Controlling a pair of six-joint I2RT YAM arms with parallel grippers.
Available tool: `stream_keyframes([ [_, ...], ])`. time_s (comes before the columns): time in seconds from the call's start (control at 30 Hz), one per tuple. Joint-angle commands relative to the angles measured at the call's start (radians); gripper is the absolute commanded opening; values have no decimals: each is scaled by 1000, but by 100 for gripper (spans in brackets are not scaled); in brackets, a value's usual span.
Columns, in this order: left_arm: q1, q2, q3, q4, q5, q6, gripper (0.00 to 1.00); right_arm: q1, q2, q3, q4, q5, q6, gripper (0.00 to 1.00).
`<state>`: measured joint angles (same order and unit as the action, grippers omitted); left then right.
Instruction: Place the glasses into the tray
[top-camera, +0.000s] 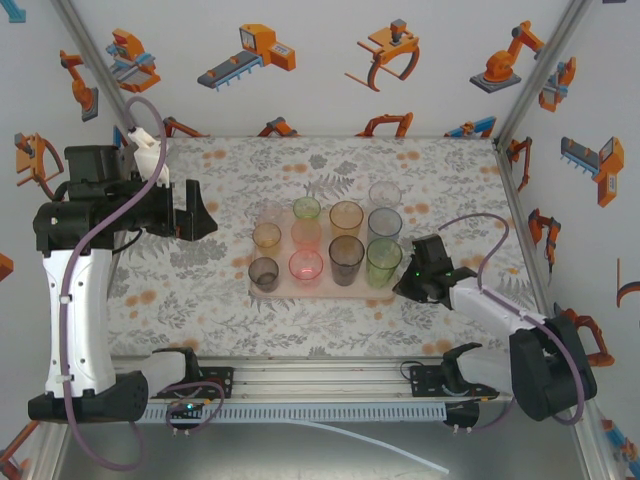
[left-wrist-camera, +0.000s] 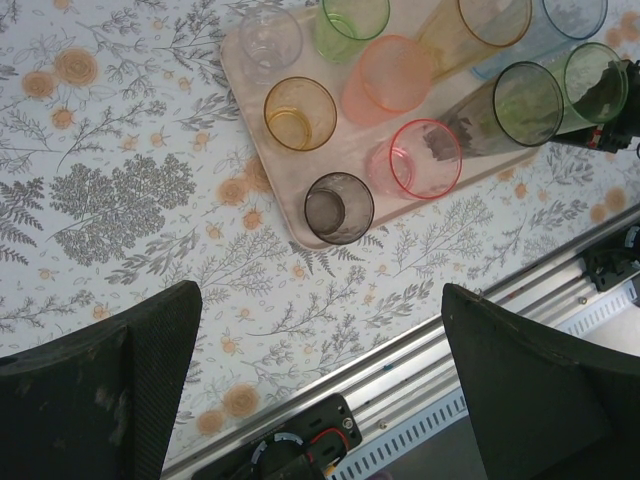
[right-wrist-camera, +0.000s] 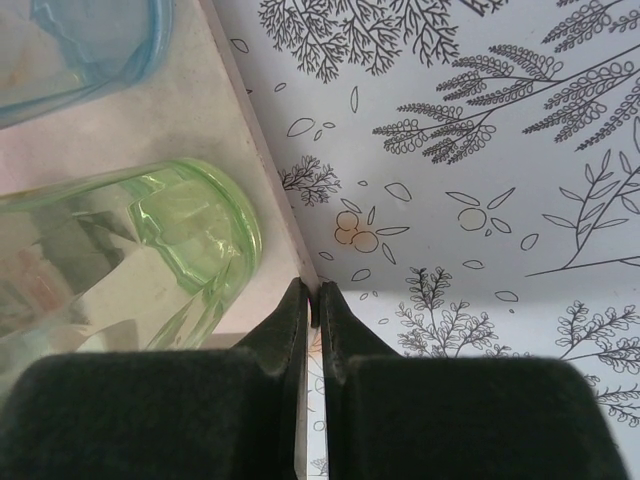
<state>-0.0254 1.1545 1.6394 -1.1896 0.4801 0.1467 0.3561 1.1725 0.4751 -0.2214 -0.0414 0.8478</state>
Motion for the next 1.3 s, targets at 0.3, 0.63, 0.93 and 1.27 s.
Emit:
stream_keyframes([
  [0.3,5,-36,-37,10,12,-13,97,-26,-36,-4,-82,29,-23,11],
  [0.63,5,-34,-41,19,15,-22,97,-34,-34,-1,-85,18,-30,16],
  [0.93,5,-46,-50,21,6,-25,97,-39,-36,8,-96,11,-41,22],
  [1.27,5,-44,-50,25,-3,-30,97,-43,-106,58,-199,23,-79,26],
])
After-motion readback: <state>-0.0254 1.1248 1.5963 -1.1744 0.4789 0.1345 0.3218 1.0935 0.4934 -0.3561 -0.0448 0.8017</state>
